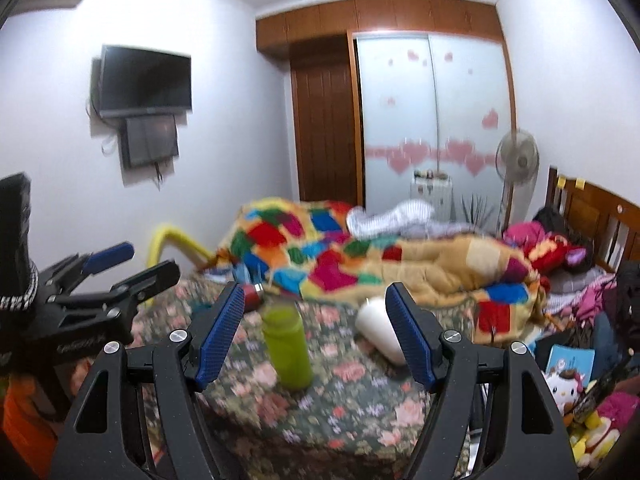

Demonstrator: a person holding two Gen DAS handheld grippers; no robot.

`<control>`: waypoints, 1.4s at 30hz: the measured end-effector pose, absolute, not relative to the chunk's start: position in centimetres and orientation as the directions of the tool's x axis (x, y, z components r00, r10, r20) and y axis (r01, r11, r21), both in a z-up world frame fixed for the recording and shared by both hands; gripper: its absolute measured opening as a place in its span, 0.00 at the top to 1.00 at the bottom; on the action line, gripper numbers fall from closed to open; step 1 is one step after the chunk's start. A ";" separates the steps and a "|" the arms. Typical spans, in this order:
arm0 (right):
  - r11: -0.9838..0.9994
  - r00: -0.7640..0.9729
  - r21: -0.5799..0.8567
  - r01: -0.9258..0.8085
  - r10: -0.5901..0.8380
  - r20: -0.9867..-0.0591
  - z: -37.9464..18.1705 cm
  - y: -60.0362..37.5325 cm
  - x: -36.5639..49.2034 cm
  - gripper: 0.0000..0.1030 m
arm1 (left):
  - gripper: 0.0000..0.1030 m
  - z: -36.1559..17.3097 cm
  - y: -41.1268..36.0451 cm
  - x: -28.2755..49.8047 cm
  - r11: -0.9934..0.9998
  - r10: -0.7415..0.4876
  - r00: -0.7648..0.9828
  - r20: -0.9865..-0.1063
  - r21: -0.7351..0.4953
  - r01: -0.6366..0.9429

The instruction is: Flip cup upright

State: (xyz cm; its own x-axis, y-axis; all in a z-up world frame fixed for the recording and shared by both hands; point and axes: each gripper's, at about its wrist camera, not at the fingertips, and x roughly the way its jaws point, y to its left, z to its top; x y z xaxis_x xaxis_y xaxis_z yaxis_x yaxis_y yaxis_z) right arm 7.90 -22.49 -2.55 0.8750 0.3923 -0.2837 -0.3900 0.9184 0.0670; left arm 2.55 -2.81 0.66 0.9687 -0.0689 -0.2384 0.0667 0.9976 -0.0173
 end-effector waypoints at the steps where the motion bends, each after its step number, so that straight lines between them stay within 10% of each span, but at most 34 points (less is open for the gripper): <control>1: 0.918 0.880 0.068 -0.392 0.395 -0.263 -2.2 -22.4 7.4 0.31 | 0.09 1.0 -2.8 1.5 0.999 -0.054 0.977 -0.208 -0.009 0.053; 16: 0.936 0.925 0.061 -0.345 0.351 -0.148 -1.7 -21.2 3.9 0.00 | 0.00 0.5 -1.4 -2.1 0.999 0.008 0.988 -0.154 -0.042 -0.015; 42: 0.935 0.911 0.048 -0.352 0.353 -0.212 -2.3 -20.6 3.9 0.00 | 0.00 -0.4 -1.2 -1.2 0.998 0.017 0.982 -0.187 -0.049 -0.027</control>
State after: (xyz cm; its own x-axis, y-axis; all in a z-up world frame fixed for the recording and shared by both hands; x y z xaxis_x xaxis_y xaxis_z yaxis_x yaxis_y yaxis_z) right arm 3.92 -20.64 -2.35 0.9112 0.3533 -0.2119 -0.3515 0.9350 0.0476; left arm -1.25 -1.23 -0.38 0.9821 0.0173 -0.1874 -0.0270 0.9984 -0.0490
